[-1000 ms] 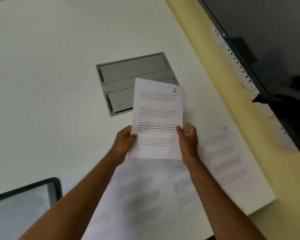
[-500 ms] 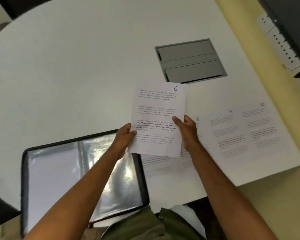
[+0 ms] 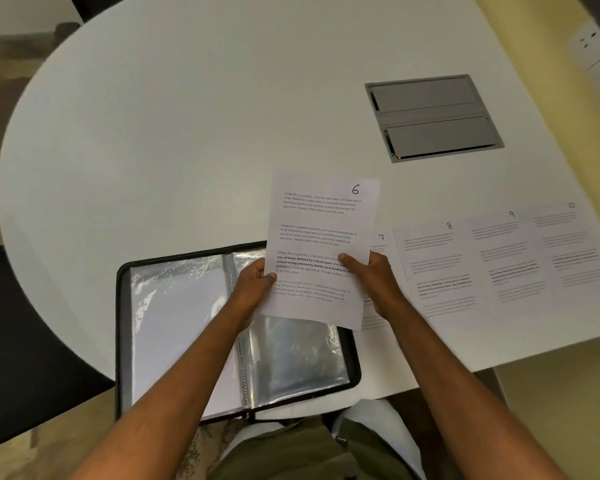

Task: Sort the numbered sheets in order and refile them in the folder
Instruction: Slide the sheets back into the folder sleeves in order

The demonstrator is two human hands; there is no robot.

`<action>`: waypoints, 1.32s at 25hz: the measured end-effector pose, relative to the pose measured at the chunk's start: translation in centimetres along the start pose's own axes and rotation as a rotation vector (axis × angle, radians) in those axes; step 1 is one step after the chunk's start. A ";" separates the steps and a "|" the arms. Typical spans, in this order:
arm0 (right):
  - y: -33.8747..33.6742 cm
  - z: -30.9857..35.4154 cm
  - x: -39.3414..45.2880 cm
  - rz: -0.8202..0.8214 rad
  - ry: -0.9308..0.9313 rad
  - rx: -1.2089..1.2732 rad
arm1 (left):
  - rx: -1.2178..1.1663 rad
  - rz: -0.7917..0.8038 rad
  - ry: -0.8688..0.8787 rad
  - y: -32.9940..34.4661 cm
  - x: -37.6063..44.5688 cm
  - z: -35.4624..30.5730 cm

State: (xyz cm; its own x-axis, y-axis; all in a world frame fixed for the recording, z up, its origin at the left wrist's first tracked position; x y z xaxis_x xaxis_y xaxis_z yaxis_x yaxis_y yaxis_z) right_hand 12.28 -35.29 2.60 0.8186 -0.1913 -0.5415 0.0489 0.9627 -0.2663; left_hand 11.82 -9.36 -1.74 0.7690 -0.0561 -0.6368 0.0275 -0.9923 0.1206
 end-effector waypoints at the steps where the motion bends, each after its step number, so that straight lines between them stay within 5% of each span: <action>1: 0.4 -0.2 0.0 -0.007 -0.011 -0.024 | 0.002 0.002 0.002 -0.6 0.3 0.4; 4: 0.7 -1.1 0.7 -0.051 -0.021 -0.057 | 0.167 -0.051 0.087 -2.4 2.0 0.8; 8: -0.6 -2.2 1.6 -0.125 -0.028 -0.073 | 0.802 -0.112 0.357 -3.9 5.1 0.4; 14: -2.6 -3.1 2.1 -0.174 -0.017 -0.080 | 1.410 -0.005 0.336 -3.1 6.7 3.7; 20: -3.4 -2.5 3.2 -0.193 -0.023 -0.061 | 1.510 -0.038 0.376 -2.4 6.5 4.6; 26: -2.5 -0.8 4.9 -0.178 -0.056 -0.044 | 1.452 -0.058 0.611 -1.7 6.3 2.5; 33: -1.3 1.3 7.4 -0.196 -0.071 0.071 | 1.283 0.061 0.506 -2.4 8.5 2.5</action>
State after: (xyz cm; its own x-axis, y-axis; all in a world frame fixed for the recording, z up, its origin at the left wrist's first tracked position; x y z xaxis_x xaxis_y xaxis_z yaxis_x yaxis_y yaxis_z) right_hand 19.00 -37.74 -0.04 0.8276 -0.3648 -0.4267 0.2494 0.9199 -0.3027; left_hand 16.74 -7.74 -9.33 0.9015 -0.3305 -0.2794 -0.4039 -0.4108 -0.8174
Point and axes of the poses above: each hand's wrist, its own x-axis towards the middle knuckle, its own y-axis out of the palm, z = x × y, the point moved 8 cm from there along x, towards the middle knuckle, and after that the axes turned 10 degrees about -x, right-handed, at the moved point
